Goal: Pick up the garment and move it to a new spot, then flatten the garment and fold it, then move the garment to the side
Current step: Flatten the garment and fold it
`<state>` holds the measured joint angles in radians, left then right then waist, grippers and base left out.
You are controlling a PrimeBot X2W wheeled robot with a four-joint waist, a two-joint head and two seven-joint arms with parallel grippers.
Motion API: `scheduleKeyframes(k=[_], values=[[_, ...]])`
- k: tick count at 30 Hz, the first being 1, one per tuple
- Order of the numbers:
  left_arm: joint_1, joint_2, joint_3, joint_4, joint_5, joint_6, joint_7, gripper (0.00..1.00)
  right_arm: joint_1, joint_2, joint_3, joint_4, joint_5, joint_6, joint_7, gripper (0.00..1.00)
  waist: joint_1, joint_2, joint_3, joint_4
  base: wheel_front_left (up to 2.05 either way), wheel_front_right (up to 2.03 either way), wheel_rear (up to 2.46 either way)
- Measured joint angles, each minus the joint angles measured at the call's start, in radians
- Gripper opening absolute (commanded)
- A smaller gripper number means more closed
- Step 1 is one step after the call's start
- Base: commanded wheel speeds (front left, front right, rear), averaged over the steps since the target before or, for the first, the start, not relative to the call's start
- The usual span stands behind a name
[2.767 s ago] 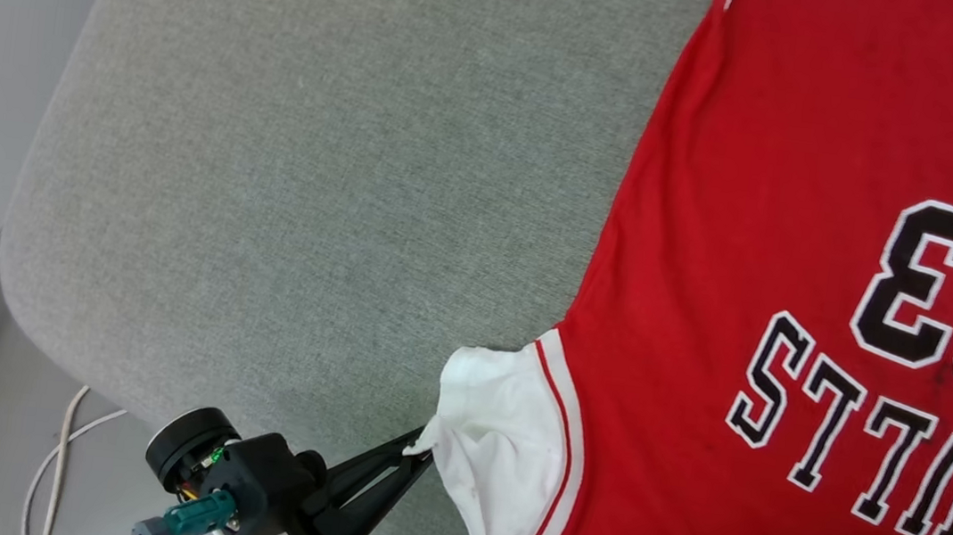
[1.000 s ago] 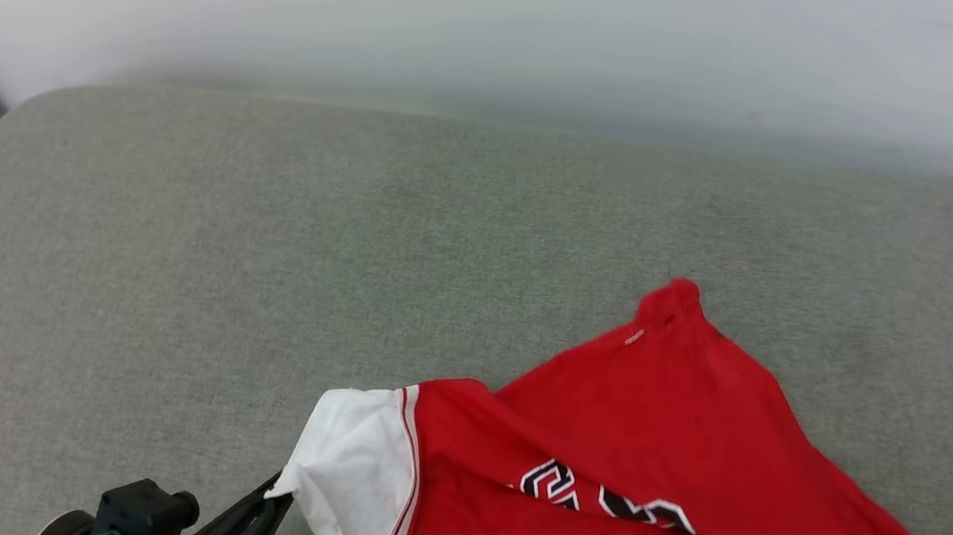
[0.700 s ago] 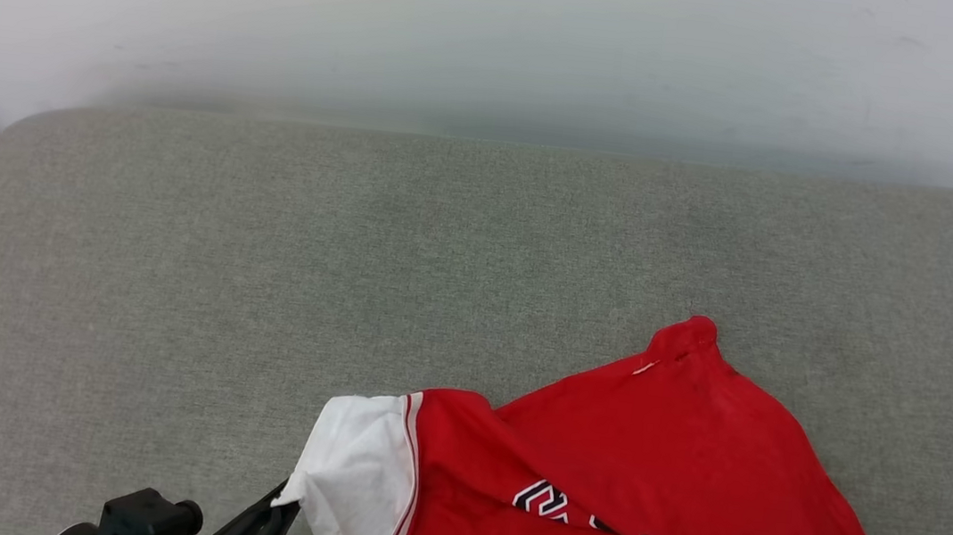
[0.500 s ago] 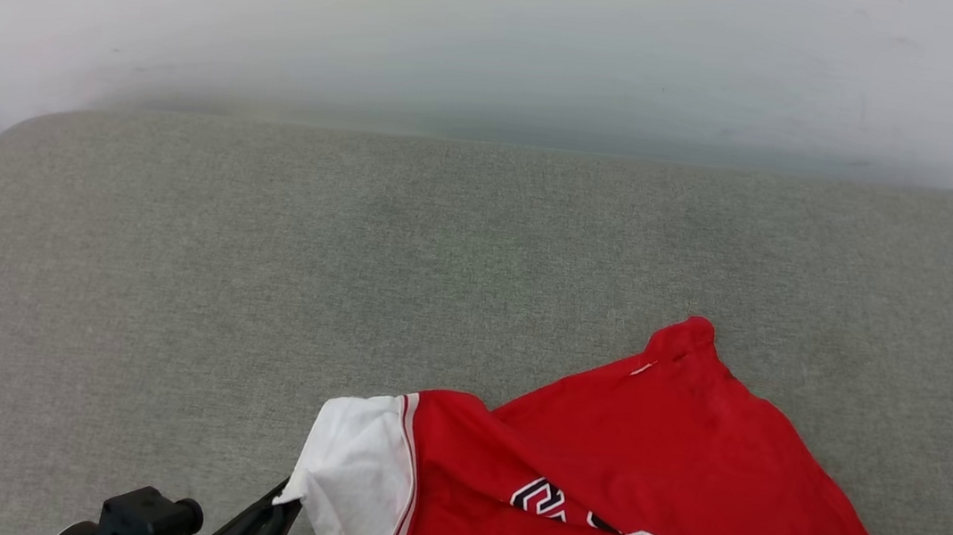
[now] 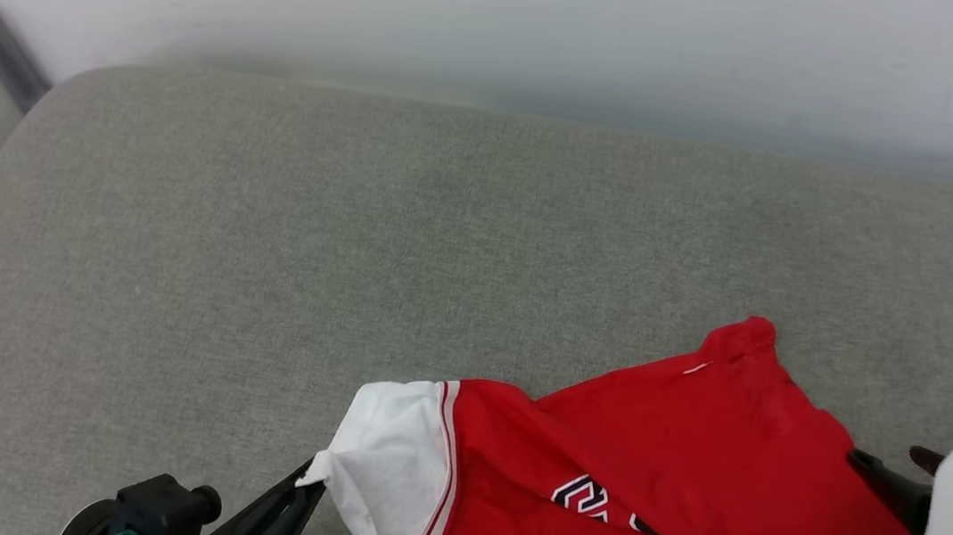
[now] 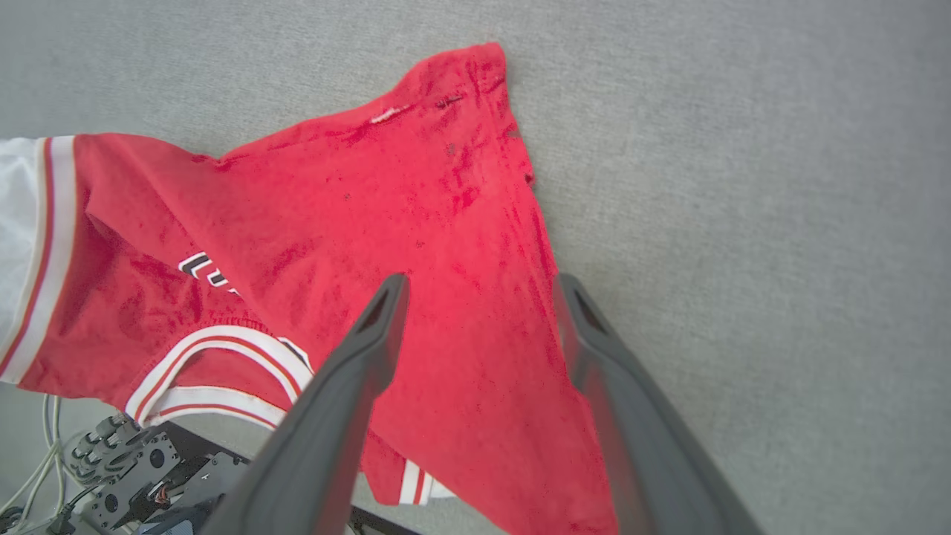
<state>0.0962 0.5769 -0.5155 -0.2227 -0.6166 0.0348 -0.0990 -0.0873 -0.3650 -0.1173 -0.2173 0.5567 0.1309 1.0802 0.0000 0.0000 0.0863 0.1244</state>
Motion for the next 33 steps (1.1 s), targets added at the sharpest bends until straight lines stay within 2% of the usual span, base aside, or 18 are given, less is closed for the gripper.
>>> scheduleKeyframes(k=[5,15,22,31,32,33], values=[[-0.042,-0.004,-0.016,0.0,0.012,-0.021,0.01,0.0,-0.152,0.028,0.073,0.106,-0.054,0.0,0.045,1.0,0.0002,0.0,0.061,0.036,0.0,0.0,0.0],[-0.119,-0.034,-0.045,0.019,0.025,-0.054,0.008,0.0,-0.389,-0.002,0.118,0.352,-0.181,0.0,0.021,1.0,0.0002,0.0,0.176,0.141,0.0,0.0,0.0],[-0.165,-0.059,-0.062,0.038,0.031,-0.076,0.0,0.0,-0.425,-0.031,0.149,0.457,-0.225,0.0,0.022,1.0,0.0002,0.0,0.239,0.211,0.0,0.0,0.0],[-0.178,-0.081,-0.072,0.06,0.031,-0.078,-0.012,0.0,-0.427,-0.049,0.149,0.511,-0.249,0.0,0.004,1.0,-0.0002,0.0,0.266,0.263,0.0,0.0,0.0],[-0.179,-0.081,-0.073,0.063,0.031,-0.078,-0.012,0.0,-0.428,-0.049,0.145,0.516,-0.248,0.0,0.004,0.42,-0.0002,0.0,0.266,0.265,0.0,0.0,0.0],[-0.18,-0.082,-0.074,0.065,0.03,-0.077,-0.012,0.0,-0.429,-0.049,0.141,0.522,-0.246,0.0,0.004,0.0,-0.0002,0.0,0.265,0.265,0.0,0.0,0.0]])
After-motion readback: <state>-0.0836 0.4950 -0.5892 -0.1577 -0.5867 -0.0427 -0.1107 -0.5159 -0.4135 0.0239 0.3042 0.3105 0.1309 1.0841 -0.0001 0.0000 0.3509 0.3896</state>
